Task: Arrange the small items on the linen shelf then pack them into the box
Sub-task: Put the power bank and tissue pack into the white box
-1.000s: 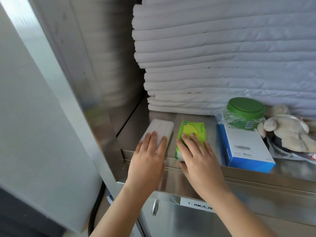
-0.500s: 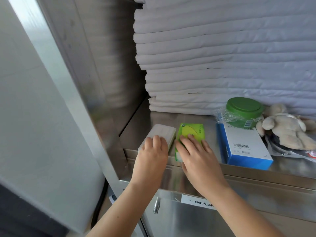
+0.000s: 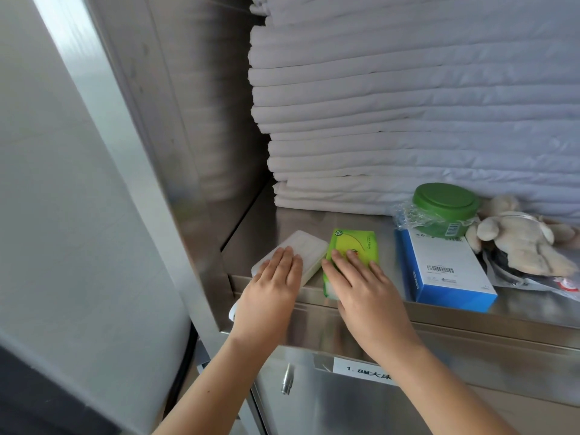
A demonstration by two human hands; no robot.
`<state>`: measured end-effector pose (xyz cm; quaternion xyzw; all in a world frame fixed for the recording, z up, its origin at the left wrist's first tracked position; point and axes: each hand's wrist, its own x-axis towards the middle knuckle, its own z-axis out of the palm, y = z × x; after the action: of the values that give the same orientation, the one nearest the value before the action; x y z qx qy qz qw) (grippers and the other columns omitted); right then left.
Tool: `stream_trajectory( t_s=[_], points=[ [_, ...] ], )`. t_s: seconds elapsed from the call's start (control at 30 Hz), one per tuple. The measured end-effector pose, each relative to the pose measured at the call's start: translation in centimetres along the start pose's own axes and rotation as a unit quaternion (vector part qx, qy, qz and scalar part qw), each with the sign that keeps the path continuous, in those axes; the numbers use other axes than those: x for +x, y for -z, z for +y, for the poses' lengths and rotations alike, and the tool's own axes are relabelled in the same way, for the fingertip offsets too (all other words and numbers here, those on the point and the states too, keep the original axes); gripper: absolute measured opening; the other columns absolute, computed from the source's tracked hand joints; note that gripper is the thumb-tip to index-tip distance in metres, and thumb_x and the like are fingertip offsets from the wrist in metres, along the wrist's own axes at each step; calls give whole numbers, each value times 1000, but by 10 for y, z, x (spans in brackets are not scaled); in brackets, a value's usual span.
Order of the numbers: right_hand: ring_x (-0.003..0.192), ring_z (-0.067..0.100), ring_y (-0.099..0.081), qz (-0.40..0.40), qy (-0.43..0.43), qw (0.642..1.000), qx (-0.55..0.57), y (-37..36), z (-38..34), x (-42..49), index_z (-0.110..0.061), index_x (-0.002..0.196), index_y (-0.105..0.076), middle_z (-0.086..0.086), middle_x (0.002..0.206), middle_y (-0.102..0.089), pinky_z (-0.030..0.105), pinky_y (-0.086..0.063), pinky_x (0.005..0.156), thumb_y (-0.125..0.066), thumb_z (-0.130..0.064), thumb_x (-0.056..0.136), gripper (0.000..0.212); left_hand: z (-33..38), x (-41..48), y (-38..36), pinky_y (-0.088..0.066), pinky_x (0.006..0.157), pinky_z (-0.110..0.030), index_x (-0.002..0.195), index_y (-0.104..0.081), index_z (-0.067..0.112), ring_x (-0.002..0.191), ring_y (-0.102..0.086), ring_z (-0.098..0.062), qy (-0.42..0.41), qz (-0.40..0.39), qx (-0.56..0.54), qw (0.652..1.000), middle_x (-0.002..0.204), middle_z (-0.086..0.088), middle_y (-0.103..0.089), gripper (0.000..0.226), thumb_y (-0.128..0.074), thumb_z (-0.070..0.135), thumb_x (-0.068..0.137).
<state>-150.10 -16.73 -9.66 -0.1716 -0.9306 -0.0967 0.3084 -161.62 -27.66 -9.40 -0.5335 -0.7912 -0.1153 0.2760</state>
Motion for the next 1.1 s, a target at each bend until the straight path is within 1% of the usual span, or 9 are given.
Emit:
stream_trajectory(
  t_s=[0.2,0.37,0.47,0.73,0.83,0.9,0.97,1.03,1.1],
  points=[
    [94,31,-68,29,0,999,17,7,4,-12,-6,100,-72,12,106,-70,46,-57,72,-85,1,45,57,-8,-15,-2,-57,71,-41,100,-69,-8,94,-67,-35,-1,22,-57,998,103,-22,-68,59,-75,-19,43],
    [96,31,-67,49,12,998,27,23,2,-27,-7,102,-72,12,109,-69,45,-55,75,-85,2,44,59,0,-38,4,-54,78,-44,104,-68,-6,100,-65,-35,-25,60,-68,996,109,-20,-66,47,-45,-14,64],
    [98,31,-66,53,23,998,31,35,0,-38,-7,103,-71,12,111,-68,46,-55,77,-85,0,46,59,9,-52,13,-56,76,-43,103,-69,-6,100,-65,-35,-19,69,-71,995,109,-20,-66,48,-50,-15,60],
    [100,33,-65,57,49,995,66,60,-15,-78,-6,106,-70,13,114,-67,48,-54,79,-83,1,51,58,32,-96,47,-51,81,-47,108,-66,-5,102,-63,-36,2,92,-44,995,112,-19,-65,49,-34,-3,71],
    [101,33,-65,68,56,993,83,64,-25,-90,-6,106,-70,13,114,-66,49,-54,79,-81,4,54,54,35,-117,57,-51,84,-45,108,-66,-4,103,-63,-34,16,94,-36,995,113,-18,-65,48,-36,-4,72],
    [101,34,-65,77,66,991,90,65,-34,-95,-6,106,-70,13,113,-67,50,-54,80,-76,4,59,48,34,-129,63,-52,82,-44,108,-67,-4,103,-64,-34,25,90,-28,995,113,-18,-65,45,-47,-9,67],
    [101,33,-65,79,77,989,95,67,-44,-100,-6,106,-70,13,113,-67,49,-54,80,-58,-2,72,37,32,-140,69,-54,81,-43,107,-67,-4,103,-64,-33,30,82,-21,996,113,-18,-65,47,-53,-12,63],
    [101,32,-65,80,85,988,97,68,-55,-102,-7,106,-71,12,113,-67,48,-54,80,-43,-7,75,42,28,-151,73,-55,80,-42,107,-67,-4,103,-63,-33,38,75,-17,996,113,-18,-65,45,-56,-11,63],
    [100,32,-65,82,95,987,97,67,-68,-102,-7,105,-71,12,113,-67,48,-54,80,-47,-5,74,40,21,-163,76,-54,80,-42,107,-67,-5,103,-64,-34,52,74,-16,996,112,-19,-65,49,-62,-15,59]
  ],
)
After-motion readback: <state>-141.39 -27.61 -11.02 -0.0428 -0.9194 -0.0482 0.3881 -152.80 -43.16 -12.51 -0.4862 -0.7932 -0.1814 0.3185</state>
